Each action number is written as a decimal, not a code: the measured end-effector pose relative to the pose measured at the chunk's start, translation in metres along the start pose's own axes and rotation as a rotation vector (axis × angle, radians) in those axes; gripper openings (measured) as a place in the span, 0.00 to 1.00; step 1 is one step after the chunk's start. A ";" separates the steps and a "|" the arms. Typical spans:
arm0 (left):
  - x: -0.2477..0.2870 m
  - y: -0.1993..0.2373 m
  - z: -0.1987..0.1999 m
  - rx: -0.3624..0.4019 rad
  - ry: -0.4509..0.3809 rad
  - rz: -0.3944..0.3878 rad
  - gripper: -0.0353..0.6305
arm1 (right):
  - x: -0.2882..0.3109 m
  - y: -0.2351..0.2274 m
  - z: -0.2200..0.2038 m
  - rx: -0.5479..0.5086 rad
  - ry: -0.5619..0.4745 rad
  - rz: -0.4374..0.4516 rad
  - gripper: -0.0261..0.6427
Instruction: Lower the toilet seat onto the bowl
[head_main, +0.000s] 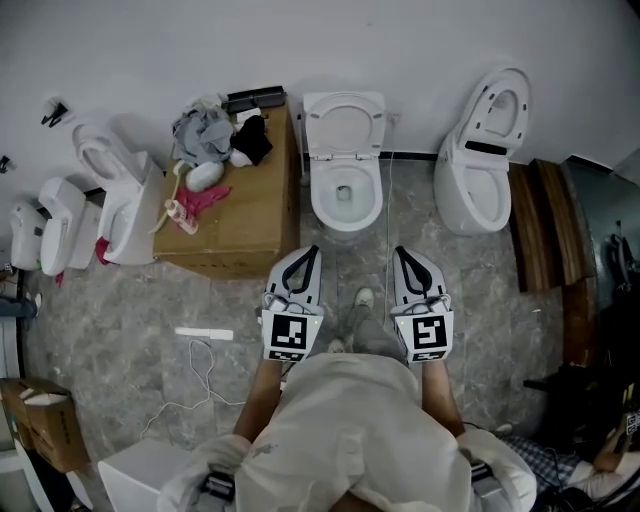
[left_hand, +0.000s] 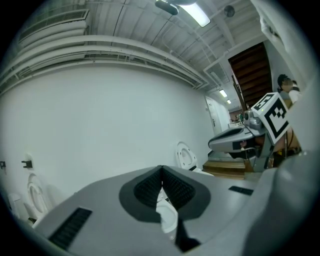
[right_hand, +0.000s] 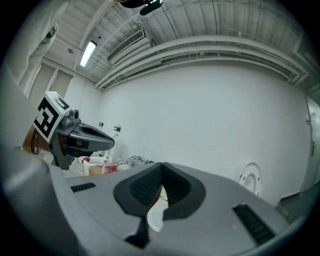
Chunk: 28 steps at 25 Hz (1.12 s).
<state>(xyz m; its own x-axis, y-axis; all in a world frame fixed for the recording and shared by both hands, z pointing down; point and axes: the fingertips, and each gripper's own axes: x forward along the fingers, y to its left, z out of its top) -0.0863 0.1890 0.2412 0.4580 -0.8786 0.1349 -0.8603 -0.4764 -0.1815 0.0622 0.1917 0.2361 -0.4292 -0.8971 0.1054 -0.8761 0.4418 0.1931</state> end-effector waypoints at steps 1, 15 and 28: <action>0.004 0.002 0.001 0.000 -0.002 -0.001 0.07 | 0.004 -0.003 -0.001 0.002 -0.001 -0.004 0.05; 0.095 0.025 0.013 0.011 0.027 0.022 0.07 | 0.087 -0.079 0.000 -0.003 -0.010 0.015 0.05; 0.188 0.053 0.020 -0.011 0.059 0.097 0.07 | 0.173 -0.134 -0.008 -0.001 -0.013 0.115 0.05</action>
<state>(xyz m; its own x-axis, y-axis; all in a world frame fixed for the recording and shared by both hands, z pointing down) -0.0411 -0.0016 0.2375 0.3589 -0.9169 0.1748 -0.9023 -0.3887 -0.1863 0.1071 -0.0227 0.2365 -0.5297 -0.8405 0.1140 -0.8206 0.5418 0.1815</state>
